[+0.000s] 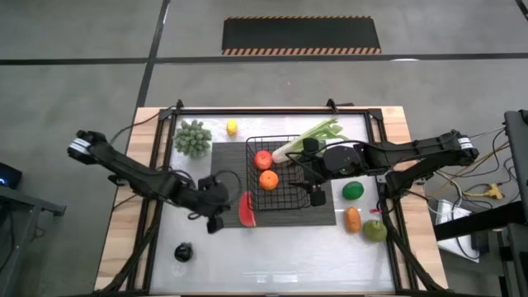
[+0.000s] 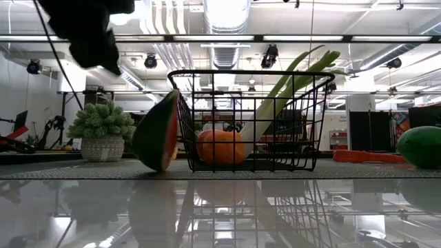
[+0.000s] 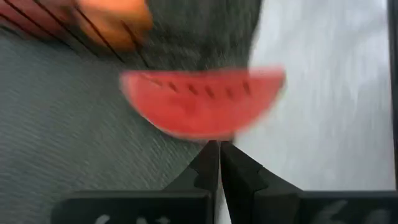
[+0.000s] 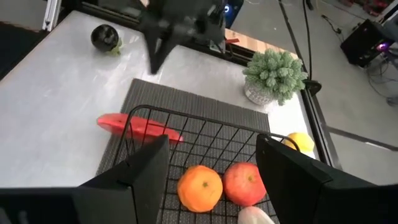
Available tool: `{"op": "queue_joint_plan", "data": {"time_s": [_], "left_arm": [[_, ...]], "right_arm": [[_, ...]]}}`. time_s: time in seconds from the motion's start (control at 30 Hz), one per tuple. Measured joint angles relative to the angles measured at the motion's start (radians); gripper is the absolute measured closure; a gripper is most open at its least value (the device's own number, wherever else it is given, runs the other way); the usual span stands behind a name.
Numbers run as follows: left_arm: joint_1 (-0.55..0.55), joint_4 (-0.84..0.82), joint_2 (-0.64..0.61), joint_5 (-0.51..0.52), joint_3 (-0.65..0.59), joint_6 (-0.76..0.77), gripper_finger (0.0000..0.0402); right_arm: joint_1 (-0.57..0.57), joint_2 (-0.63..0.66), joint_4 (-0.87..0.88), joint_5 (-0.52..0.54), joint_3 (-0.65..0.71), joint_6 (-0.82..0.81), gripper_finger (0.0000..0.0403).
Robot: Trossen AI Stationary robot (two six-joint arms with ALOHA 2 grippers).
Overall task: Build produce basket
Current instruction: Put the watermelon into the wire basket
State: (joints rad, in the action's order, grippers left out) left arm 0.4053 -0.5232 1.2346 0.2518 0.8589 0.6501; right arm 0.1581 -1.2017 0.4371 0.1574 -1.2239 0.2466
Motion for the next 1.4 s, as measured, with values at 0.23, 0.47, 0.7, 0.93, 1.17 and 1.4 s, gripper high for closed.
{"op": "queue_joint_plan", "data": {"time_s": [0.23, 0.47, 0.7, 0.93, 1.17, 1.4], "left_arm": [[0.003, 0.052, 0.099, -0.086, 0.022, -0.009, 0.0401], [0.028, 0.045, 0.098, -0.053, 0.018, 0.025, 0.0401], [0.040, 0.070, 0.122, -0.034, 0.018, -0.052, 0.0364], [0.042, 0.113, 0.137, 0.047, 0.010, -0.163, 0.0237], [0.037, 0.129, 0.179, 0.048, -0.016, -0.238, 0.0181], [0.034, 0.192, 0.238, 0.050, -0.073, -0.240, 0.0183]], "right_arm": [[0.001, 0.000, 0.010, -0.093, 0.015, 0.091, 0.0177], [0.001, -0.016, -0.009, -0.188, 0.023, -0.079, 0.0177], [0.025, -0.033, 0.041, -0.188, 0.043, -0.169, 0.0177], [0.051, -0.033, 0.037, -0.184, 0.085, -0.216, 0.0177], [0.053, -0.032, 0.030, -0.183, 0.115, -0.237, 0.0177], [0.053, -0.031, 0.024, -0.183, 0.119, -0.236, 0.0177]]}}
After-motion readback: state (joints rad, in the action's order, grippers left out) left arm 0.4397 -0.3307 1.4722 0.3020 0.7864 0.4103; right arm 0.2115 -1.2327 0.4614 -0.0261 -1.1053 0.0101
